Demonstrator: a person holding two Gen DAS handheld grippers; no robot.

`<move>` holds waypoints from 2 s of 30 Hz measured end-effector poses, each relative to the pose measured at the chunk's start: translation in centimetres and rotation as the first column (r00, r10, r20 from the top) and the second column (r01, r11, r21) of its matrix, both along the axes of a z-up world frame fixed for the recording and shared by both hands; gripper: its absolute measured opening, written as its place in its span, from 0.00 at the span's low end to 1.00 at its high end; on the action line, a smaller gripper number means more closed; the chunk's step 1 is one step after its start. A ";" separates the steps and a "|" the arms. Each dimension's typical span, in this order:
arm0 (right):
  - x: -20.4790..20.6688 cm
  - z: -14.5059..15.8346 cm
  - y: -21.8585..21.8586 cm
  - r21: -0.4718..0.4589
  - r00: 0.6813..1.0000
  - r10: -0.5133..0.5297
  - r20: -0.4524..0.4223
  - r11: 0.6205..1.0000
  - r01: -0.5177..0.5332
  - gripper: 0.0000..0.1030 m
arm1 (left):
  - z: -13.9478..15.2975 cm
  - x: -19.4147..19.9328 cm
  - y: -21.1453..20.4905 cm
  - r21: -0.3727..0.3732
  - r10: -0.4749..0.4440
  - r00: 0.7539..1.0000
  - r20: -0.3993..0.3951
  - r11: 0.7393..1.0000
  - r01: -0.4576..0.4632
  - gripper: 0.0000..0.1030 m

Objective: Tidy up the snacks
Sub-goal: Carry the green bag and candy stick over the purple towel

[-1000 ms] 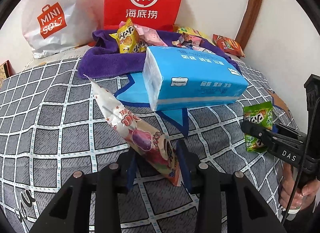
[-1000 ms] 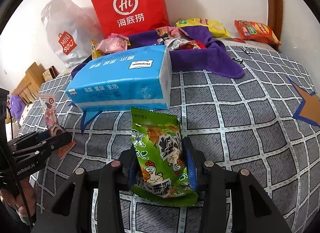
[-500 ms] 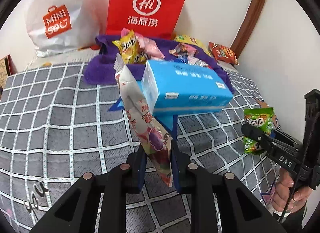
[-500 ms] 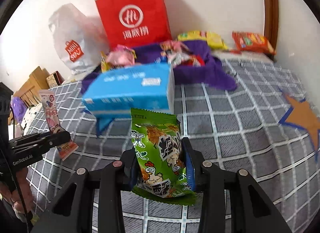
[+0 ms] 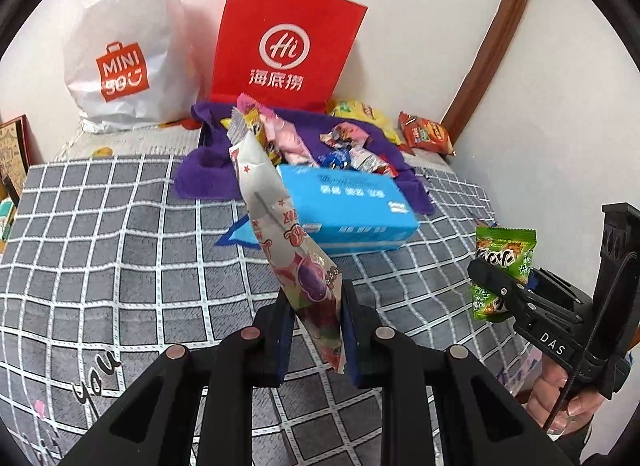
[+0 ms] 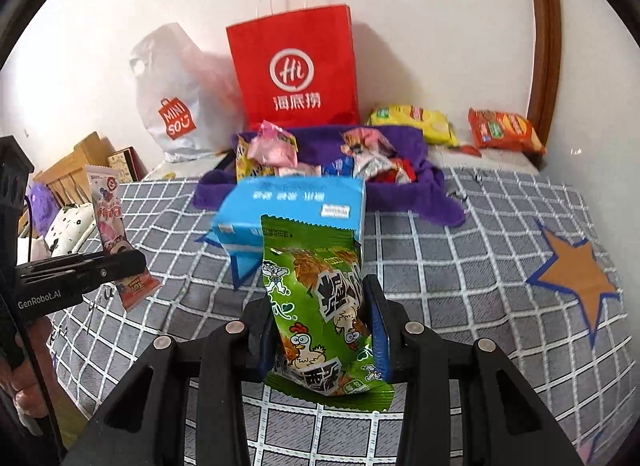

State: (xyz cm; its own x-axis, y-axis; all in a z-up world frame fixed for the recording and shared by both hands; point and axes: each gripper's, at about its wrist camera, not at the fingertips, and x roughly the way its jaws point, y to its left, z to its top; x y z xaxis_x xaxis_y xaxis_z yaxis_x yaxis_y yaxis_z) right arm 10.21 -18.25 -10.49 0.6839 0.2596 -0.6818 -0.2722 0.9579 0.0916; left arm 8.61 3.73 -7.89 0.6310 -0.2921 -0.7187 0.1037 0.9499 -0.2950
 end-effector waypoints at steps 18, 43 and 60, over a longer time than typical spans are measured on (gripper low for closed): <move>4.8 5.1 -1.1 0.050 1.000 0.000 0.010 0.999 -0.001 0.37 | 6.0 4.4 -0.5 0.037 -0.025 0.998 0.051 0.999 0.023 0.20; 16.4 8.2 2.3 0.029 0.999 0.006 0.040 1.000 -0.008 0.37 | 8.9 13.5 1.5 0.067 0.026 0.997 0.070 0.997 -0.031 0.20; 22.7 8.8 2.7 0.038 0.998 0.002 0.060 0.999 -0.004 0.37 | 7.9 18.1 3.7 0.064 0.061 0.997 0.053 0.996 -0.064 0.20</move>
State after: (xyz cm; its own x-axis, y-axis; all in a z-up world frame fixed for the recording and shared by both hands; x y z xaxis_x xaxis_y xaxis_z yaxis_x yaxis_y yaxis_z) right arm 32.89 -15.57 -1.70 0.7228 0.2863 -0.6289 -0.2809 0.9533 0.1111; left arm 26.72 7.40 0.01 0.6831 -0.2044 -0.7012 0.0569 0.9720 -0.2280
